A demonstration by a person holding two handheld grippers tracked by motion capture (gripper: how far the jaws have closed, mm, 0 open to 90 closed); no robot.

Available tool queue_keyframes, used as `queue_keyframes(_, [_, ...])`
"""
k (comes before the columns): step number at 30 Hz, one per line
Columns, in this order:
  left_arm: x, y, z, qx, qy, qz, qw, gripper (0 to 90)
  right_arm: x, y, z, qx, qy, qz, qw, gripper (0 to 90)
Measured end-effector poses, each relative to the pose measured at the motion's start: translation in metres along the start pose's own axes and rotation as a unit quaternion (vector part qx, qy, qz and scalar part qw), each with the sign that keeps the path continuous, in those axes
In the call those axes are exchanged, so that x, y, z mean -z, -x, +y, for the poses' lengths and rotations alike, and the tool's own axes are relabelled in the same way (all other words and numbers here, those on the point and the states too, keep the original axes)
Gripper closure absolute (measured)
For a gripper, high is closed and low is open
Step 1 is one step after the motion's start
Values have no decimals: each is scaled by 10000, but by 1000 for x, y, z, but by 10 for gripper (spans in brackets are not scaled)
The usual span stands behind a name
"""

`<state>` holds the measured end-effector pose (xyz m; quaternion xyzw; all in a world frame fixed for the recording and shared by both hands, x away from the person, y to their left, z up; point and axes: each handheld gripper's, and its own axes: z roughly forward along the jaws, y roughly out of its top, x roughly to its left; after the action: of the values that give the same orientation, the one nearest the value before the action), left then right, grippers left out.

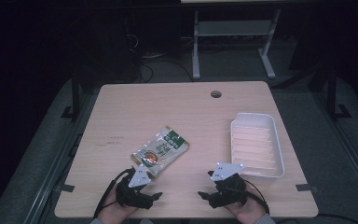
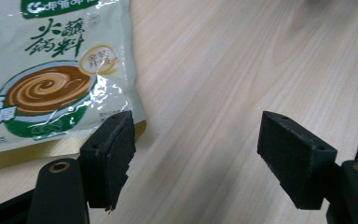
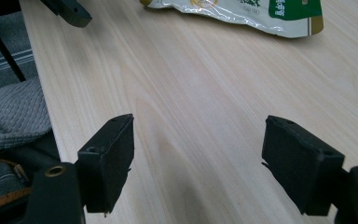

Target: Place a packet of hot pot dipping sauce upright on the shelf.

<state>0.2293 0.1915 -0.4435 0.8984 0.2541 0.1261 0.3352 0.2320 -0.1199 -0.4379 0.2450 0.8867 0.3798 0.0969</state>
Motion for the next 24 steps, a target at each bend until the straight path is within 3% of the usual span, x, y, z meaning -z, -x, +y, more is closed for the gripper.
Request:
queue_keyframes(6, [3,-3,-1,55,63,117,9999,271,-3,-1,1,41,-51,17,10000,245])
queue_keyframes(12, [7,-14,-1,243,171,246,9993,299,-2,-2,1,70,-61,6,10000,246])
queue_keyframes(21, [8,-29,-1,256,151,555,9980,324,-3,0,1,18,-93,53,9999,246])
queue_keyframes(24, [7,-38,0,356,185,613,9973,346,-3,1,4,13,-39,71,10000,240])
